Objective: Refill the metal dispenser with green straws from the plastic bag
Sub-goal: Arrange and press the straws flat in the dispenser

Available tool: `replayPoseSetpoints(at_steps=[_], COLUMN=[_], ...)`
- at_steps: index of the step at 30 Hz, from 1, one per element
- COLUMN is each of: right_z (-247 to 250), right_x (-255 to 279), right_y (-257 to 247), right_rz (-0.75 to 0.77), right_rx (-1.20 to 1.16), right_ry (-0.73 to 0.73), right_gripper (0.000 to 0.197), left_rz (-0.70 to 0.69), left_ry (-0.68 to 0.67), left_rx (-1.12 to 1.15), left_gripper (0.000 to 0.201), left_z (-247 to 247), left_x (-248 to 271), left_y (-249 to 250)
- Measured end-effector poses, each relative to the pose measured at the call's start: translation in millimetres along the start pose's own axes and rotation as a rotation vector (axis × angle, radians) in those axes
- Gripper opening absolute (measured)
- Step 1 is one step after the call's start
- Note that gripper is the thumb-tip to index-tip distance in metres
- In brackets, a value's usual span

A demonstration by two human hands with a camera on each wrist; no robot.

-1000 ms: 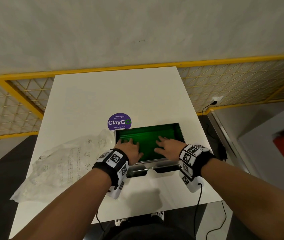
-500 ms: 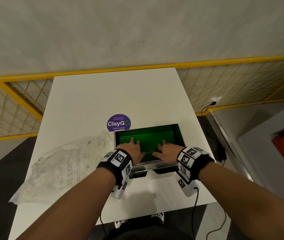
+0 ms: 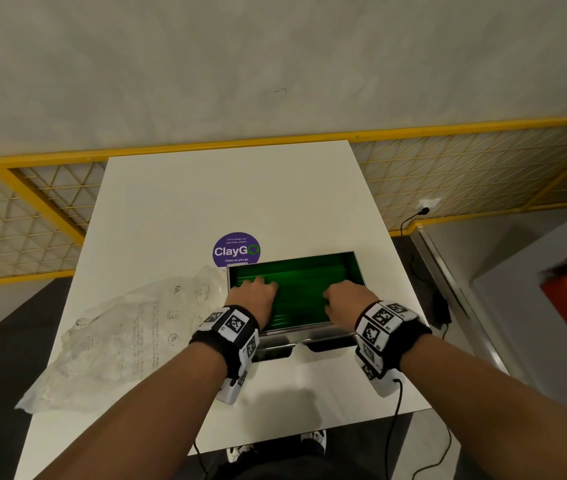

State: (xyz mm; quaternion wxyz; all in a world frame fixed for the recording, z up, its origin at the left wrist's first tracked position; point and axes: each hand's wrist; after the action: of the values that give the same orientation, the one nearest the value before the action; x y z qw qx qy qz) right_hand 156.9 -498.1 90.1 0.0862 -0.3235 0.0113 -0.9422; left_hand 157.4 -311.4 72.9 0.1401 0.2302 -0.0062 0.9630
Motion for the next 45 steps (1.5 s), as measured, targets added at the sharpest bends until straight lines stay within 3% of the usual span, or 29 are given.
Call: replayPoseSetpoints(at_steps=[7, 12, 14, 19, 24, 27, 30, 35, 41, 45], right_z=[0, -5, -4, -2, -6, -7, -6, -8, -8, -12], right_x=[1, 0, 0, 5, 3, 2, 5, 3, 4, 1], right_y=[2, 0, -2, -6, -12, -12, -12, -16, -13, -12], right_rz=[0.029, 0.065, 0.05, 0.055, 0.042, -0.003, -0.036, -0.014, -0.021, -0.031], right_rx=[-0.017, 0.021, 0.015, 0.019, -0.004, -0.014, 0.016, -0.007, 0.017, -0.009], right_ry=[0.058, -0.188, -0.194, -0.138, -0.233, -0.197, -0.148, -0.238, -0.194, -0.248], right_gripper=[0.033, 0.062, 0.068, 0.069, 0.075, 0.079, 0.08, 0.075, 0.074, 0.075], left_rz=[0.032, -0.047, -0.059, -0.087, -0.018, 0.007, 0.018, 0.019, 0.066, 0.087], left_ry=[0.093, -0.066, -0.089, -0.004, -0.096, -0.064, -0.045, -0.195, -0.14, -0.155], left_rx=[0.067, 0.048, 0.056, 0.065, 0.031, 0.049, 0.147, 0.214, 0.143, 0.163], left_gripper=[0.045, 0.033, 0.037, 0.045, 0.055, 0.061, 0.051, 0.042, 0.059, 0.048], left_z=[-1, -4, -4, -2, -7, 0, 5, -8, -9, -10], left_x=[0, -1, 0, 4, 6, 4, 4, 5, 9, 12], left_y=[1, -2, -2, 0, 2, 7, 15, 16, 11, 13])
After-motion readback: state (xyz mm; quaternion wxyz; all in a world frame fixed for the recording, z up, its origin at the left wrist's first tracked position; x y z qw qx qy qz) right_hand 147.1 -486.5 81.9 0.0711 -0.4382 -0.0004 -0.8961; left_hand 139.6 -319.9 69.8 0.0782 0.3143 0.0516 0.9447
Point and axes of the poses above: each hand's wrist, its own x-axis away from the middle knuckle, its own z-axis out of the back of the hand, y = z × x, and after that the axes turned 1 degree about -y, right-handed
